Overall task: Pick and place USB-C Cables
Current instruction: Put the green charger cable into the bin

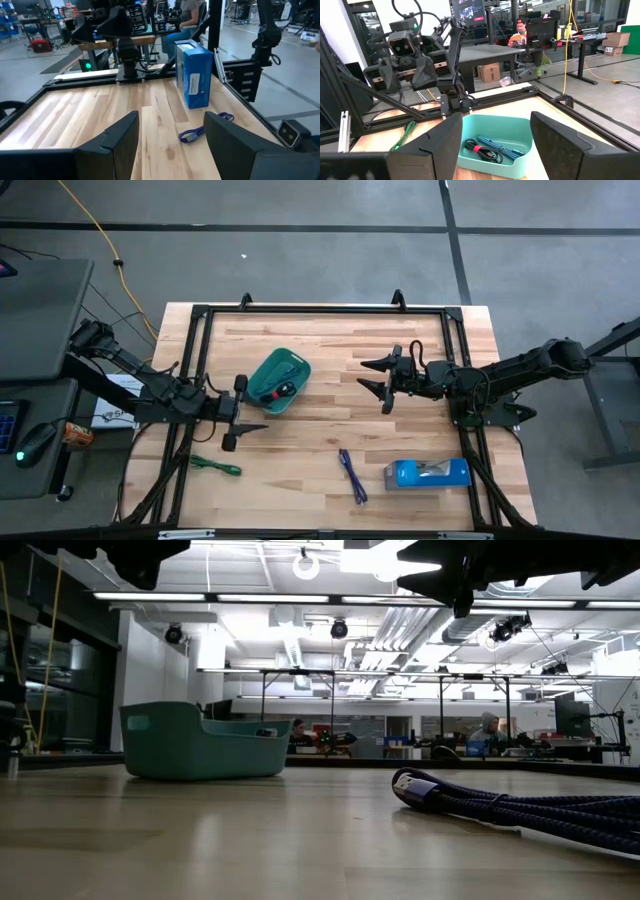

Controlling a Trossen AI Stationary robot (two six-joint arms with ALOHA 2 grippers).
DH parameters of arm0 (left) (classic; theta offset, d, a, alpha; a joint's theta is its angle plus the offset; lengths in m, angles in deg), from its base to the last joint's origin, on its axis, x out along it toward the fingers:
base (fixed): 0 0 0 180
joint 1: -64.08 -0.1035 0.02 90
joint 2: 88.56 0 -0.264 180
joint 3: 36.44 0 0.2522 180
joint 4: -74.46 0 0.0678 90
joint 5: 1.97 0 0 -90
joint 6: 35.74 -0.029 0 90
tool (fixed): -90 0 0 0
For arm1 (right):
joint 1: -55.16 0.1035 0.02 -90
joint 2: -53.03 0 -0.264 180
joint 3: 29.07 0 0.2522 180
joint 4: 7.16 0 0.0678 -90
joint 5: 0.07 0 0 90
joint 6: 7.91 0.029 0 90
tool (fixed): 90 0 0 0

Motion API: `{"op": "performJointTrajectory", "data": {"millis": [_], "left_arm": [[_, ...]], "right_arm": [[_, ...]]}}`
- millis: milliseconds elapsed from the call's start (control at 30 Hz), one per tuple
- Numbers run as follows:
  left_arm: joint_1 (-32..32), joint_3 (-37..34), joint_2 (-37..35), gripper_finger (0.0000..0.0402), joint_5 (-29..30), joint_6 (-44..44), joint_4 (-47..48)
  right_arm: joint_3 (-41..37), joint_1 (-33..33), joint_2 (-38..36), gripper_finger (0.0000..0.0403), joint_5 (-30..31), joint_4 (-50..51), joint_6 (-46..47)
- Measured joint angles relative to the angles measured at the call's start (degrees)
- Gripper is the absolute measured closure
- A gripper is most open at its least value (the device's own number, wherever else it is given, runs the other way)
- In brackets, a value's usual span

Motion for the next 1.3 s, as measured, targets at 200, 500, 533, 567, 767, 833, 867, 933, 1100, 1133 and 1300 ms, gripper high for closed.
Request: {"op": "performJointTrajectory", "data": {"millis": [200, 500, 533, 567, 767, 833, 867, 933, 1100, 1133, 1300], "left_arm": [[0.0, 0.0, 0.02, 0.0199, -0.4, 2.46, 0.02], [0.0, 0.0, 0.04, 0.0199, -1.53, 2.48, 0.02], [0.0, 0.0, 0.04, 0.0199, -1.53, 2.48, 0.04], [0.02, 0.0, 0.04, 0.02, -1.51, 2.48, 0.04], [0.02, 0.0, 0.04, 0.0198, -1.51, 3.45, 0.07], [0.02, 0.0, 0.04, 0.0198, -1.49, 4.13, 0.07], [0.02, 0.0, 0.04, 0.0198, -1.51, 4.65, 0.07], [0.02, 0.0, 0.04, 0.02, -2.46, 6.41, 0.07], [0.25, 2.98, 0.07, 0.0208, -6.85, 11.63, 6.44], [0.52, 4.19, 0.04, 0.021, -7.12, 13.32, 10.19], [4.08, 10.31, 1.21, 0.0223, -8.36, 27.21, 31.96]], "right_arm": [[0.0, 0.01, 0.0, 0.0176, 0.0, 0.0, 0.0], [0.0, 0.01, 0.0, 0.0176, 0.0, 0.0, -0.09], [0.0, -0.01, 0.0, 0.0176, 0.0, 0.0, 0.14], [0.0, 0.0, 0.0, 0.0176, 0.0, 0.0, 0.38], [0.0, 0.01, 0.0, 0.0176, 0.0, 0.0, 0.42], [0.0, -0.01, 0.0, 0.0176, 0.0, 0.01, 0.42], [0.0, 0.0, 0.0, 0.0176, 0.0, 0.01, 0.42], [0.0, 0.01, 0.0, 0.0176, 0.0, 0.02, 0.42], [0.0, 0.01, 0.0, 0.0176, 0.13, 0.02, 0.42], [0.0, 0.01, 0.0, 0.0176, 0.13, 0.0, 0.42], [0.0, 0.0, 0.0, 0.0176, 0.15, 0.02, 0.42]]}}
